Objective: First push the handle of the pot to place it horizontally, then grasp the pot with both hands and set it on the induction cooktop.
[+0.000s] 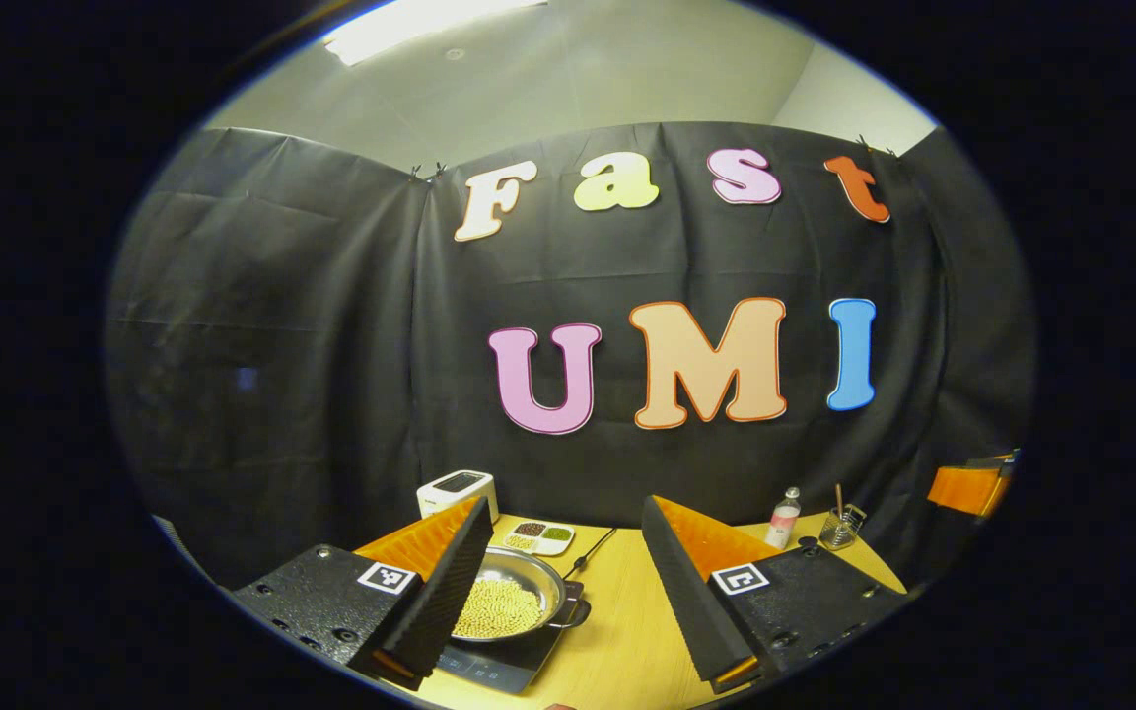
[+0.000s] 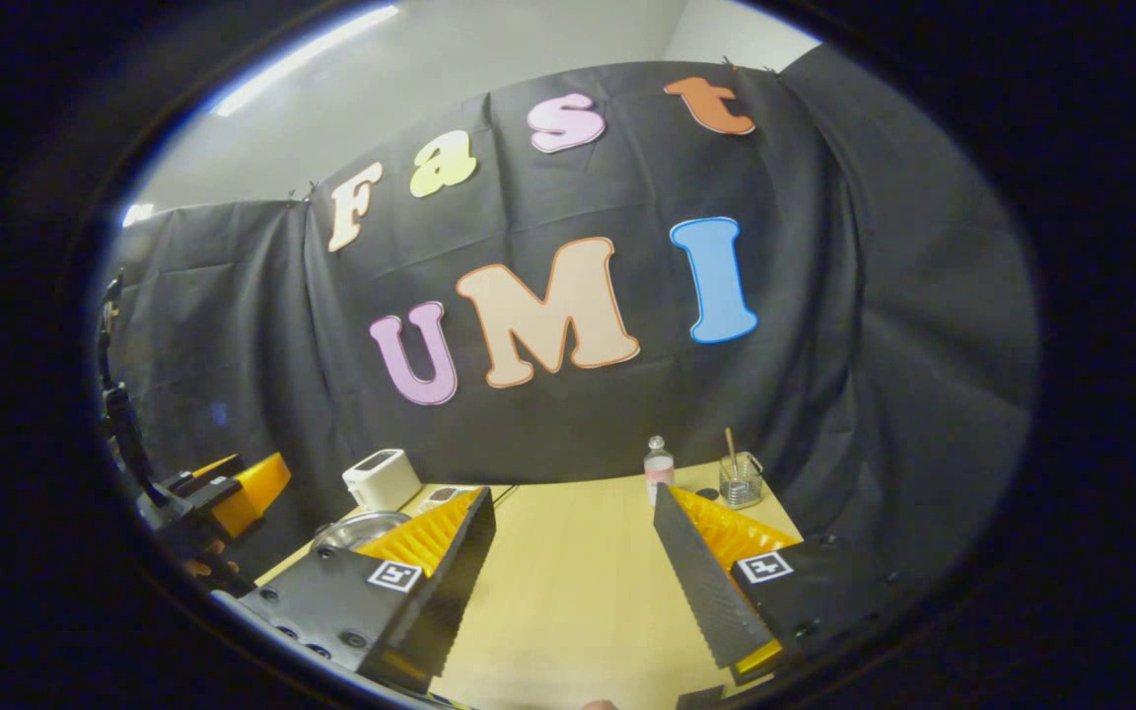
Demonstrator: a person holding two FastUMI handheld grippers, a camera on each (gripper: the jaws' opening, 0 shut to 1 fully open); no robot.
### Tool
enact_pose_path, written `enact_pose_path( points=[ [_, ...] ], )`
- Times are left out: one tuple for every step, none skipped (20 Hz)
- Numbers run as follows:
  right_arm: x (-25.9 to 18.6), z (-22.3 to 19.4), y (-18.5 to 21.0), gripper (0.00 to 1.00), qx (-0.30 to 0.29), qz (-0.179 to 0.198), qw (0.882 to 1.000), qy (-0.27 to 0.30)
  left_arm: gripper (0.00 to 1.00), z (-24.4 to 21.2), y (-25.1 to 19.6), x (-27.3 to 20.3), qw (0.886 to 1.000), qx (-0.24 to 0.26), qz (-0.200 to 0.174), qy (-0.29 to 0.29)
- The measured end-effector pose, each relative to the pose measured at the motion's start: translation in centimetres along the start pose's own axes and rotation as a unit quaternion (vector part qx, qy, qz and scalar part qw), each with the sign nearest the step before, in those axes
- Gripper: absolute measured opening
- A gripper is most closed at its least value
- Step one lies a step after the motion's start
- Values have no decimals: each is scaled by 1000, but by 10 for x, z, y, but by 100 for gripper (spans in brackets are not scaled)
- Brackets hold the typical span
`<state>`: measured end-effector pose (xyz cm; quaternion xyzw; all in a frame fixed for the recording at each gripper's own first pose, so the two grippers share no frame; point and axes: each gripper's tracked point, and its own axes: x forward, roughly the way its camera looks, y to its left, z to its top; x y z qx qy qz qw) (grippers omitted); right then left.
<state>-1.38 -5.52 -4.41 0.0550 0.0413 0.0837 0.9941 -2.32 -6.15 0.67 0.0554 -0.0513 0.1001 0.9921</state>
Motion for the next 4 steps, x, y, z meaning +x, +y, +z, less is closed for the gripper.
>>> enact_pose_path(
  points=[
    [-2, 0, -1, 99, 2, 2, 1000, -3, 94, -1, -1, -3, 1000, 1, -3, 0],
    [-3, 0, -3, 99, 1, 3, 1000, -5, 94, -3, -3, -3, 1000, 2, -6, -1],
    [-4, 2, -4, 91, 0, 5, 1000, -8, 93, -4, -4, -5, 1000, 3, -8, 0],
    [-6, 4, -5, 91, 0, 6, 1000, -11, 93, -5, -5, -8, 1000, 5, -11, 0]
  ],
)
